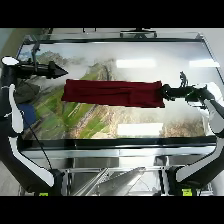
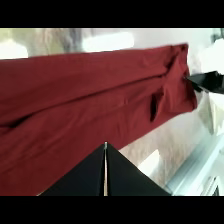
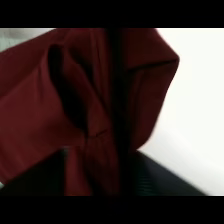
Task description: Fold the shirts.
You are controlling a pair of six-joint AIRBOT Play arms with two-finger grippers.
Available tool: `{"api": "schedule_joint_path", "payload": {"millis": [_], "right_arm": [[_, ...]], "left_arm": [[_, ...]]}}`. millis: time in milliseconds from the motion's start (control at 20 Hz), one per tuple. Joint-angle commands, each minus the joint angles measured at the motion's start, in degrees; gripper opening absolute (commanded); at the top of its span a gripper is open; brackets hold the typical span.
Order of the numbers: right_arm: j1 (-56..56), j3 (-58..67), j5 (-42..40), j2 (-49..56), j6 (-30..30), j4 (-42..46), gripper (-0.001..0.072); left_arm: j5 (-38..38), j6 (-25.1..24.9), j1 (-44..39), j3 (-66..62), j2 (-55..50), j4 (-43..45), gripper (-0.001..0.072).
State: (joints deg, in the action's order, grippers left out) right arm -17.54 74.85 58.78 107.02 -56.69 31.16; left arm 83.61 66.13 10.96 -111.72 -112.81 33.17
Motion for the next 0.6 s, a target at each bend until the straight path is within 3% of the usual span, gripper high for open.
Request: {"api": "schedule_joint_path", "payload": {"millis": [0,50,100,400,550], "right_arm": [[1.70,0.83,-0.35,1.70,0.96,-3.39,0.0197],[1.90,1.33,-0.28,1.68,0.94,-3.39,0.0057],[1.92,1.99,-0.15,1.62,0.90,-3.37,0.0018],[1.95,6.21,3.50,-4.13,-0.48,-3.39,0.0017],[1.95,10.25,8.28,-8.11,-0.81,-5.09,0.0017]], "left_arm": [[-0.68,-0.83,-6.54,1.22,0.48,4.96,0.0004],[-1.73,-1.14,-8.61,1.22,0.44,6.67,0.0004],[-3.50,-1.18,-10.88,1.22,0.13,8.72,0.0004],[-23.61,-1.05,-26.16,1.11,-8.37,12.31,0.0003],[-27.52,-0.35,-31.34,-3.32,-14.05,12.33,0.0004]]}}
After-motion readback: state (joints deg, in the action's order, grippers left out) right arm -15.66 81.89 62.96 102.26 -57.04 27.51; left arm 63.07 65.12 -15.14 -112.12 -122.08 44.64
